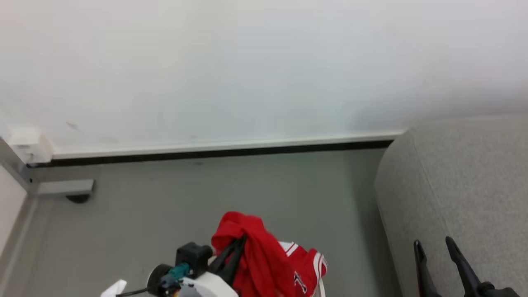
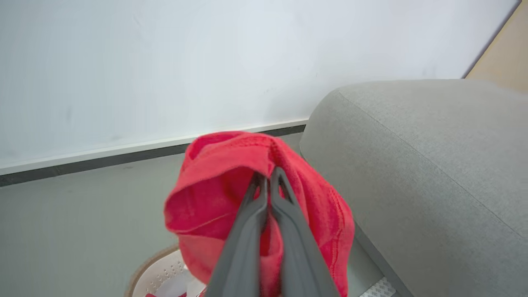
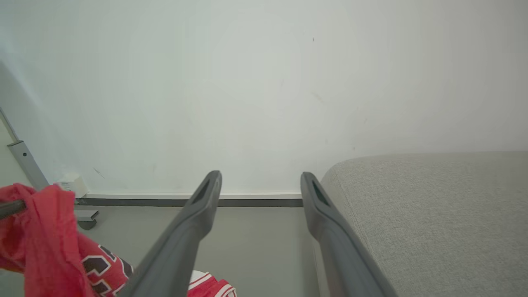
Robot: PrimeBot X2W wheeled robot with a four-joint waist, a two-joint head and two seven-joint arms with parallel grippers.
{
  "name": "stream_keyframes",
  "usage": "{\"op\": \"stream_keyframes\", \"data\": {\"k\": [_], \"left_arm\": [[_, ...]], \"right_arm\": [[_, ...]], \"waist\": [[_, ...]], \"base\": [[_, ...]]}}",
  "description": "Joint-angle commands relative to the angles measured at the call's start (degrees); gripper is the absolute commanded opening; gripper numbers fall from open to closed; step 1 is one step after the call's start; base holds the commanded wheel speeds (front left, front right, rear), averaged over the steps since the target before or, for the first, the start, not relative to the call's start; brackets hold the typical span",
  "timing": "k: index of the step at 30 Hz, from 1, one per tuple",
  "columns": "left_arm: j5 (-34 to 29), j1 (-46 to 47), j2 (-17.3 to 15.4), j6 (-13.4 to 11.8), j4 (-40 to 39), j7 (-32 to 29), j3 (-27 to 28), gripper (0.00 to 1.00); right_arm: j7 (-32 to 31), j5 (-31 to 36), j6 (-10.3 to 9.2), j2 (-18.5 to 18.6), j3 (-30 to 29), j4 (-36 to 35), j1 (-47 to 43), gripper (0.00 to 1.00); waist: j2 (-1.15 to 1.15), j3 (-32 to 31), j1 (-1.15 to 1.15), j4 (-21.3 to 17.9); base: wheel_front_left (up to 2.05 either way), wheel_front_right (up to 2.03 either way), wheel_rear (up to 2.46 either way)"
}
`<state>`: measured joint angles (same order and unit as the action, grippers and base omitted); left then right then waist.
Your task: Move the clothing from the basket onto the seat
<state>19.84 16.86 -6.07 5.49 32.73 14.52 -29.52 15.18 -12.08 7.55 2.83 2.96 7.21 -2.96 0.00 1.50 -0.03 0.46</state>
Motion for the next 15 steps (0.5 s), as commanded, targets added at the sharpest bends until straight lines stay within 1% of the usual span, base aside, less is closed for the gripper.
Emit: {"op": "stream_keyframes", "data": {"k": [1,8,15], "left_arm": [[1.18,-0.79,-0.53,-0.43,-1.84,-0.28,0.48,0.00],[2.03,-1.70,-2.43,-2.55,-12.47,-3.21,2.23,0.00],[2.69,-0.59,-4.21,-4.38,-21.02,-6.10,3.78,0.00]], "right_arm": [[-0.04,0.11,-0.12,0.09,-0.01,0.00,-0.99,1.00],[-0.04,0.33,-0.12,0.09,1.07,0.53,-2.76,1.00],[-0.04,0.81,-0.12,0.09,1.59,0.82,-4.08,1.00]], "waist": [[0.00,-2.24,0.03,1.01],[0.00,-4.76,0.03,0.56],[0.00,-6.37,0.03,-0.05]], "base": [[0.00,0.00,0.00],[0.00,0.00,0.00],[0.00,0.00,0.00]]}}
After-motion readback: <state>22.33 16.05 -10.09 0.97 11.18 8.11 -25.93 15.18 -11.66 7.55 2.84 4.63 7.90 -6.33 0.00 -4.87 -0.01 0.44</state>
